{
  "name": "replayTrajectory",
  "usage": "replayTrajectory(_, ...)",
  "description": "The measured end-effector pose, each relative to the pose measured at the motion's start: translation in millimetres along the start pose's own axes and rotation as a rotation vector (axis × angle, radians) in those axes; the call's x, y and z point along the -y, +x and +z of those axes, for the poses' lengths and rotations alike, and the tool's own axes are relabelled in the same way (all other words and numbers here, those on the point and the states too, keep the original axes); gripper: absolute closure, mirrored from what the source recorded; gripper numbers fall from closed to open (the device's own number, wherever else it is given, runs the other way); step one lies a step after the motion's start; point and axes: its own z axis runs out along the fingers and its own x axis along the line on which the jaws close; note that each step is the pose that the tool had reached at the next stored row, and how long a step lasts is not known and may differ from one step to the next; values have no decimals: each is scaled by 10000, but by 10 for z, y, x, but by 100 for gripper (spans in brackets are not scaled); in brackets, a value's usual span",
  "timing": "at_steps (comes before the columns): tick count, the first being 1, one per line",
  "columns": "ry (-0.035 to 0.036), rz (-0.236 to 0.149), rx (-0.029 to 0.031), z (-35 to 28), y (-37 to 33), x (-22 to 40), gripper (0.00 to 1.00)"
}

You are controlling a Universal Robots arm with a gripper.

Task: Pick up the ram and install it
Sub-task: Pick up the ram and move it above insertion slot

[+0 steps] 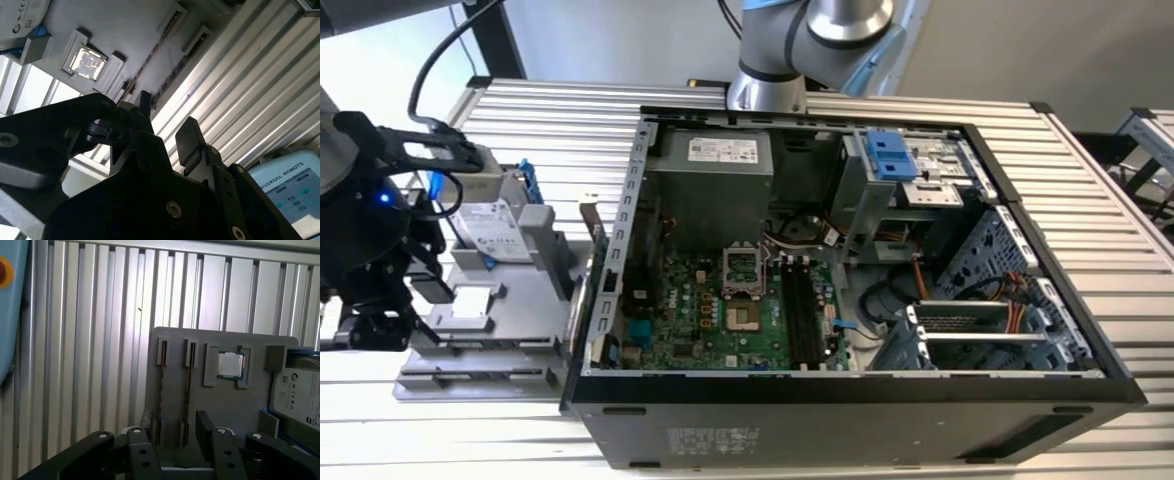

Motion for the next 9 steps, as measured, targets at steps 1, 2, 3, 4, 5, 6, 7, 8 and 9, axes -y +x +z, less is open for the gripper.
replayTrajectory(1,0,1,-1,14,1,1,0)
replayTrajectory(2,0,1,0,27,1,1,0)
replayTrajectory(3,0,1,0,41,2,1,0)
replayTrajectory(4,0,2,0,55,3,1,0)
replayTrajectory(5,1,3,0,70,4,1,0)
replayTrajectory(6,1,6,1,84,5,1,0)
replayTrajectory(7,1,13,1,98,5,1,0)
replayTrajectory(8,2,26,1,111,7,1,0)
replayTrajectory(9,2,47,1,125,9,2,0)
